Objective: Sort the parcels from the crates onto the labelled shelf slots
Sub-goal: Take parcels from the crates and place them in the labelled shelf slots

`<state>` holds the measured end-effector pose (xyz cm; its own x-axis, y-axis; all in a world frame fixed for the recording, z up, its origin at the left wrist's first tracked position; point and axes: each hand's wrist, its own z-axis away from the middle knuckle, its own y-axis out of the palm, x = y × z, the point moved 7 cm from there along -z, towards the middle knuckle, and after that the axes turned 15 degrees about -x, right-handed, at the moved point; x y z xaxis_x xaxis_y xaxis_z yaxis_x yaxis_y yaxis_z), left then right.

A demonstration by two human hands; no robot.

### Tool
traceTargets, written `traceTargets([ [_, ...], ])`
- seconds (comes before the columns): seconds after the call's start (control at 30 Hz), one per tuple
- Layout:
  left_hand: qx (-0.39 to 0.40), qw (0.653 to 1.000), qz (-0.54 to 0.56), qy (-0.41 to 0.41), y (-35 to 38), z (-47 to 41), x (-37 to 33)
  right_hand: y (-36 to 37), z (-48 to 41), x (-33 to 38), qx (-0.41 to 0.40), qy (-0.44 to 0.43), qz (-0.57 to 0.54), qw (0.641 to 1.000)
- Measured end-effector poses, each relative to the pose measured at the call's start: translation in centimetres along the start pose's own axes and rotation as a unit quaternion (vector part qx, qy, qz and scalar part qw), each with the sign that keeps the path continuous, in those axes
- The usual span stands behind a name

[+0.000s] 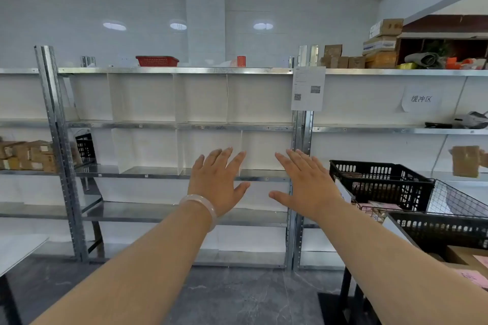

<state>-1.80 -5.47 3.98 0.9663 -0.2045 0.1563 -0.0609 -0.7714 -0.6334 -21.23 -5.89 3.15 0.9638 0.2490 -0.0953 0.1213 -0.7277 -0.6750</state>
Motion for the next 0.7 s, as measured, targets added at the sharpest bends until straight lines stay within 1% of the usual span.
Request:
traceTargets([
  [0.1,-0.004,1.0,-0.013,-0.001,0.3,0.4,0.0,0.3,0.2,0.1,-0.005,-0.017,0.001,1.0],
  [0.4,-0.001,0.999,-0.031,-0.021,1.8,2.7,2.1,3.5,0.1,3.5,-0.003,-0.059,-0.059,0.997],
  [0.57,0.008,0.997,-0.049,-0.052,3.1,3.6,6.0,6.2,-1.5,6.5,0.002,-0.069,-0.088,0.994],
  [0.7,0.016,0.995,-0.058,-0.076,4.6,4.3,10.0,8.8,-3.7,10.5,0.005,-0.089,-0.117,0.989],
])
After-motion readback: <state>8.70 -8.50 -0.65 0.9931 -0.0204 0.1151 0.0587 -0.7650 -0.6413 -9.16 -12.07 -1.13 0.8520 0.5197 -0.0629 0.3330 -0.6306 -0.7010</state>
